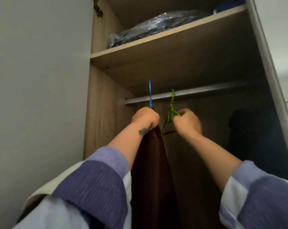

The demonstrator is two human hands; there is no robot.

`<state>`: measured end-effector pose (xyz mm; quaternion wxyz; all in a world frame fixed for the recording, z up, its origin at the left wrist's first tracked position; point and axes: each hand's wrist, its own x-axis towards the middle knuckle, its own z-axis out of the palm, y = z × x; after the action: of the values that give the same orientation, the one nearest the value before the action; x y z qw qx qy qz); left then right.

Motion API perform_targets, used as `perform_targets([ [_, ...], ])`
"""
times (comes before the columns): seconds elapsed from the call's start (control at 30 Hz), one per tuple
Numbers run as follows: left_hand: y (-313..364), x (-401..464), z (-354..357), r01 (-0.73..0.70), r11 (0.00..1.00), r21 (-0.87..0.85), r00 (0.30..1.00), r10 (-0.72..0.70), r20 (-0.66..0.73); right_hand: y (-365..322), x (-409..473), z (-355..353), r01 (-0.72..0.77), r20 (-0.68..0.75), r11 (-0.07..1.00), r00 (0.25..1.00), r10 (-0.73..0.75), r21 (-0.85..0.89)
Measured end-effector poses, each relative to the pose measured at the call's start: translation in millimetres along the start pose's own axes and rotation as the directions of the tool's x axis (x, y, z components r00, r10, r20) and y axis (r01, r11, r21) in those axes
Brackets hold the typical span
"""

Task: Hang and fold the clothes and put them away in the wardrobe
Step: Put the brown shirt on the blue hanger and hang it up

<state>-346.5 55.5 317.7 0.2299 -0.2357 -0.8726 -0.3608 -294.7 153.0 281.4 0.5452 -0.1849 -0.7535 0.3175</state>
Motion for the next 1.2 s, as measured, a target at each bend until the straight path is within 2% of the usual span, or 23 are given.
perform_targets([
  [0.13, 14, 42, 13, -0.052, 0.995, 0.084, 0.998, 0.049, 0.034, 9, 7, 11, 0.015, -0.014, 0.991, 1.000, -0.014, 0.130],
  [0.2, 11, 54, 22, -0.093, 0.982, 0.167, 0.995, 0.086, 0.047, 18, 6, 16, 0.051, -0.006, 0.995, 0.999, -0.051, 0.090],
  [0.37, -11, 71, 51, -0.137, 0.963, 0.232, 0.987, 0.113, 0.117, 39, 2, 20, 0.103, -0.053, 0.990, 0.994, -0.098, 0.097],
  [0.47, -18, 79, 57, -0.136, 0.970, 0.200, 0.990, 0.123, 0.076, 41, 1, 25, 0.115, -0.046, 0.989, 0.993, -0.111, 0.092],
  [0.6, -25, 66, 55, -0.062, 0.986, 0.158, 0.998, 0.056, 0.038, 30, -1, 21, 0.122, -0.052, 0.985, 0.992, -0.116, 0.125],
  [0.67, -29, 50, 53, -0.039, 0.988, 0.146, 0.999, 0.043, -0.023, 20, -2, 15, 0.165, -0.048, 0.978, 0.986, -0.160, 0.130],
  [0.77, -38, 24, 58, -0.067, 0.964, 0.256, 0.983, 0.107, -0.148, 0, -6, 7, 0.193, -0.058, 0.975, 0.981, -0.188, 0.108],
  [0.87, -49, 0, 69, -0.101, 0.960, 0.262, 0.963, 0.161, -0.217, -13, -20, -2, 0.193, -0.055, 0.977, 0.980, -0.189, 0.089],
  [0.9, -53, -7, 71, -0.115, 0.943, 0.313, 0.948, 0.199, -0.250, -13, -27, -5, 0.190, -0.048, 0.978, 0.981, -0.187, 0.081],
  [0.97, -62, -18, 75, -0.200, 0.872, 0.446, 0.875, 0.364, -0.319, -9, -45, -11, 0.170, -0.025, 0.983, 0.985, -0.168, 0.071],
  [1.0, -66, -24, 79, -0.291, 0.836, 0.466, 0.817, 0.470, -0.333, -5, -55, -14, 0.149, -0.011, 0.986, 0.989, -0.149, 0.070],
  [1.07, -69, -45, 89, -0.520, 0.767, 0.375, 0.699, 0.635, -0.329, 6, -79, -21, 0.095, 0.028, 0.992, 0.995, -0.098, 0.084],
  [1.1, -69, -58, 94, -0.602, 0.768, 0.217, 0.696, 0.638, -0.328, 13, -92, -24, 0.066, 0.057, 0.994, 0.996, -0.072, 0.092],
  [1.13, -68, -73, 101, -0.604, 0.797, 0.017, 0.757, 0.580, -0.300, 22, -106, -28, 0.034, 0.090, 0.995, 0.995, -0.043, 0.096],
  [1.2, -68, -99, 120, -0.420, 0.854, -0.307, 0.904, 0.365, -0.221, 39, -135, -36, -0.044, 0.164, 0.992, 0.986, 0.025, 0.115],
])
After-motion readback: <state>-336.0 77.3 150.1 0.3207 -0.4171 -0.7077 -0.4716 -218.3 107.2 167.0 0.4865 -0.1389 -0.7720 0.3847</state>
